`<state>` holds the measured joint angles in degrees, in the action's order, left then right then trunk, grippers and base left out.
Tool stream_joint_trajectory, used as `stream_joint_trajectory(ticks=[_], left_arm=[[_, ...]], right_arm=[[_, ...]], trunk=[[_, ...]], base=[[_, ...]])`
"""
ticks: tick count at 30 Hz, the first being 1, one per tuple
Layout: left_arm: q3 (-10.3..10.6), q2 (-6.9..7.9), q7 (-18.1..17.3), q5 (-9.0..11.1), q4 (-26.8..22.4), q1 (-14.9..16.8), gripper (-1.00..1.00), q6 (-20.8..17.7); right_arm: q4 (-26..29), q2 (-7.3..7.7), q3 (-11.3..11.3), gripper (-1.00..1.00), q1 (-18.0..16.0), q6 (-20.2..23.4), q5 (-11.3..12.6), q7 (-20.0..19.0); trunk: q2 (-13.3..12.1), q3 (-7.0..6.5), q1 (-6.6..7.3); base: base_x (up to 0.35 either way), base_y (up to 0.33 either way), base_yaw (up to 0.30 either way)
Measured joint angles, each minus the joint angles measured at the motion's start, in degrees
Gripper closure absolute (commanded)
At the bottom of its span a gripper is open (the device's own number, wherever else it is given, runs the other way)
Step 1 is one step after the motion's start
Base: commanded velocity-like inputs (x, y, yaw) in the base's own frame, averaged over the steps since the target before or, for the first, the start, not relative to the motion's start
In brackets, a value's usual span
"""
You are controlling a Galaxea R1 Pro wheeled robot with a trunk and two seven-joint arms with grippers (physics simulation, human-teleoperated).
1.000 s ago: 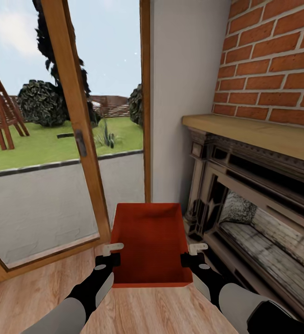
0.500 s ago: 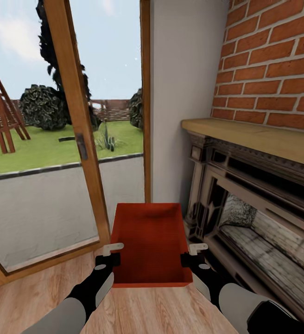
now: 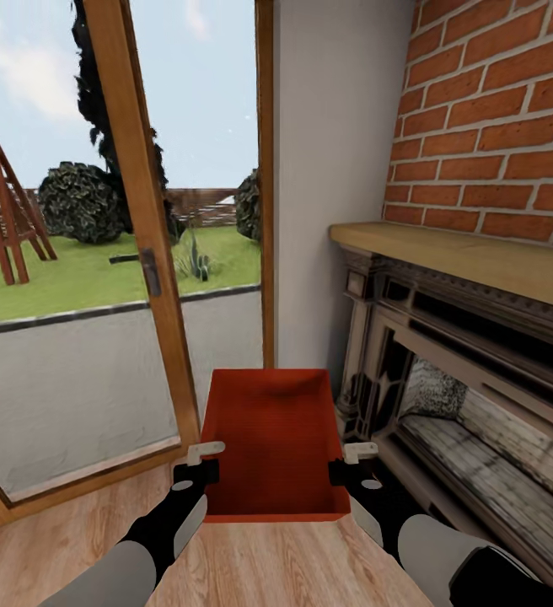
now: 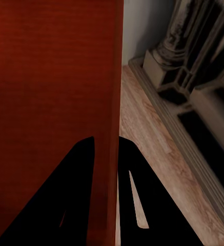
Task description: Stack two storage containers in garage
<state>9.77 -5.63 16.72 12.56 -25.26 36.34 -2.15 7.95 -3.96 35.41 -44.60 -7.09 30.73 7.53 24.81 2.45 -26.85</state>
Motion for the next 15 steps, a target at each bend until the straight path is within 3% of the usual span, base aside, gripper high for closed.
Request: stream_joint_trajectory(ticks=[15], left_arm=[[0.0, -0.04, 0.1, 0.0, 0.0, 0.0, 1.00, 0.1]], right_arm=[[0.1, 0.06, 0.0, 1.00, 0.0, -0.1, 0.0, 0.0]], trunk=[[0.0, -0.91, 0.00]], base=[[0.000, 0.000, 0.000]])
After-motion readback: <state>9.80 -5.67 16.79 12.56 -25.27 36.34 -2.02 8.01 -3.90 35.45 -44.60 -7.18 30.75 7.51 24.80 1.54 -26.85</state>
